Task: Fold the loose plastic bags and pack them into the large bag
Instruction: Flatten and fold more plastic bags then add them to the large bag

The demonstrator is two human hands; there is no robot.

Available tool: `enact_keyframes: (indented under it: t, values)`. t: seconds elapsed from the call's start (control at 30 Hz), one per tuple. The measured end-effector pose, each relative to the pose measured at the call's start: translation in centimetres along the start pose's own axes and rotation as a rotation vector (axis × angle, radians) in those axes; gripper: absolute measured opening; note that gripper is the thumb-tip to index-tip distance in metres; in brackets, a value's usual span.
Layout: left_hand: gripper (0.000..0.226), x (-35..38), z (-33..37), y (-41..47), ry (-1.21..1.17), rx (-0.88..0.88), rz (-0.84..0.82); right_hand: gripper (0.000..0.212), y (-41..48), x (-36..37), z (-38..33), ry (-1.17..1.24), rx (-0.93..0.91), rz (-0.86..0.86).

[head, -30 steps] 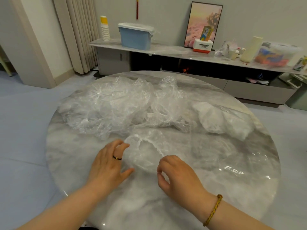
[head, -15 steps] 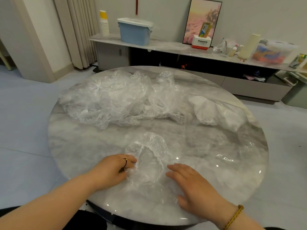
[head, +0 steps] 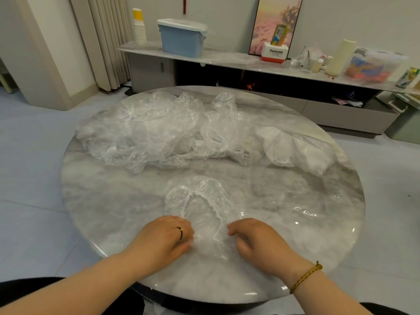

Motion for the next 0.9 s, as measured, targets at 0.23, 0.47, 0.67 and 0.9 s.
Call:
enact_keyframes:
  t: [0.23,0.47,0.67,0.9]
  values:
    - [0.023,-0.6,-2.4,-0.1,-0.693,-0.531,0.129,0.057,-0.7,-1.5,0.1,0.169,0.128,-0.219]
    - [0.022,-1.3,-2.5,0.4,-0.907,-0.717,0.223,0.021,0.5,-1.4,-0.4,0.266,0.145,-0.057]
    - [0.023,-1.8,-2.7,0.5,-0.854,-0.767,0.285,0.031,1.6,-1.9,-0.9,0.636,0.24,0.234]
    - [0.026,-1.8,-3.0,0.6,-0.774,-0.797,0.289,0.029,2.4,-0.8,-2.0,0.859,0.424,0.14]
Point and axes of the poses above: each hand's wrist, its own y-axis towards the middle knuckle, its own x-axis out of the palm, z = x × y, the point moved 3 cm from there along y, towards the middle knuckle, and after that the axes turned 3 degrees about x, right-handed, at the moved point
